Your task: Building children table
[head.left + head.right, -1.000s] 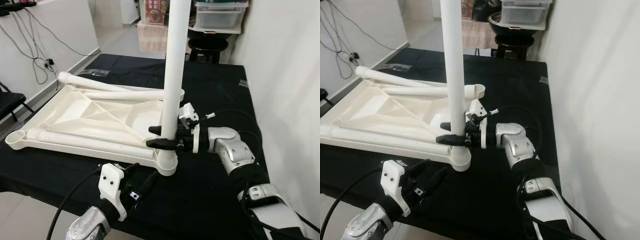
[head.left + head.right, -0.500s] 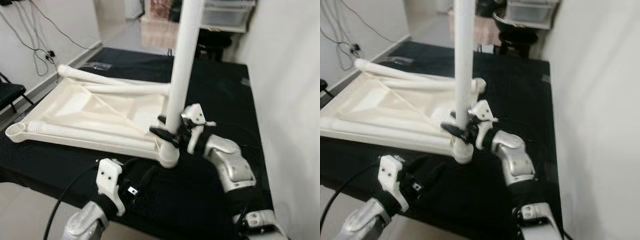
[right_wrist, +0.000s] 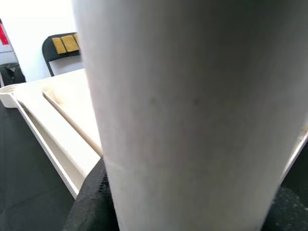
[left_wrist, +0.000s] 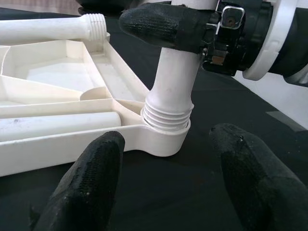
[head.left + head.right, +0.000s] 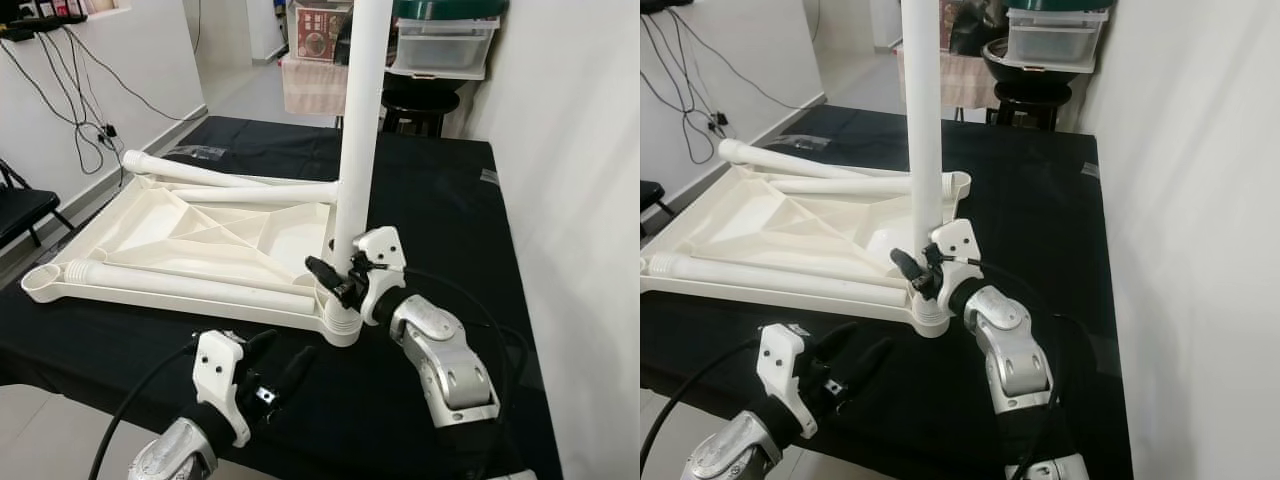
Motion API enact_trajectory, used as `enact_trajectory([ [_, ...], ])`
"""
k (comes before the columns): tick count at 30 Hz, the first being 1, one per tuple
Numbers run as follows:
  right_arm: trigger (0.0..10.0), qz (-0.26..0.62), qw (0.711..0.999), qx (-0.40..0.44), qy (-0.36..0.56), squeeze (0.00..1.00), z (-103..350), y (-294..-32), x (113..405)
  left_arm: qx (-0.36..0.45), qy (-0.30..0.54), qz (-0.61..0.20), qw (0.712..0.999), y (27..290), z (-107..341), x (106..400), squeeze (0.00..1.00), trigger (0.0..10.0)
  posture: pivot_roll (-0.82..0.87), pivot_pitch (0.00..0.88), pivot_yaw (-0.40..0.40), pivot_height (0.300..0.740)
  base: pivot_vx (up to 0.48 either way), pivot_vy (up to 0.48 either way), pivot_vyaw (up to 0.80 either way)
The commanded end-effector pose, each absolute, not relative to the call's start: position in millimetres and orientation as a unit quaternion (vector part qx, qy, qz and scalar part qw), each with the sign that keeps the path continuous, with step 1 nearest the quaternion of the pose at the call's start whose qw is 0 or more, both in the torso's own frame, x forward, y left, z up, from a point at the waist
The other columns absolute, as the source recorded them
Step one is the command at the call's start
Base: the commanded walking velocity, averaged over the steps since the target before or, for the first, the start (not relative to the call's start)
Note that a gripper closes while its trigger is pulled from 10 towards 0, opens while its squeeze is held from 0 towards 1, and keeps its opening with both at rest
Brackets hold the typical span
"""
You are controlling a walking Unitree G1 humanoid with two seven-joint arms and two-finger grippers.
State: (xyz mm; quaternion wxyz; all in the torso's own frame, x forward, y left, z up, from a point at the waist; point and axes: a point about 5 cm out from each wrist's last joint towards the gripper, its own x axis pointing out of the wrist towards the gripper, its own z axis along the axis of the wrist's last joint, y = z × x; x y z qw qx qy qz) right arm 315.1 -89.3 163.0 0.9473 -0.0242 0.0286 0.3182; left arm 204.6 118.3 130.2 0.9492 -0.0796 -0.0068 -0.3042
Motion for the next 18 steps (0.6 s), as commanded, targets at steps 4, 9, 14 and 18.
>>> enact_trajectory([
  [4, 10.0, 0.437, 0.897, 0.021, 0.053, 1.00, 154, -83, 311, -0.076, 0.003, -0.310, 0.948, 119, 127, 205, 0.00, 10.0, 0.01, 0.058, 0.000, 0.740, 0.000, 0.000, 0.00],
  [9, 10.0, 0.581, 0.814, -0.019, 0.013, 0.00, 177, -95, 323, -0.077, 0.001, -0.309, 0.948, 118, 129, 205, 0.00, 10.0, 0.02, 0.066, -0.002, 0.740, 0.000, 0.000, 0.00],
  [14, 10.0, 0.629, 0.777, -0.014, 0.017, 0.00, 191, -103, 339, -0.078, -0.001, -0.308, 0.948, 117, 130, 202, 0.00, 10.0, 0.03, 0.082, -0.003, 0.740, 0.000, 0.000, 0.00],
  [18, 0.0, 0.649, 0.760, 0.007, 0.027, 0.00, 197, -102, 347, -0.079, 0.000, -0.308, 0.948, 116, 132, 199, 0.00, 10.0, 0.04, 0.104, -0.003, 0.740, 0.000, 0.000, 0.00],
])
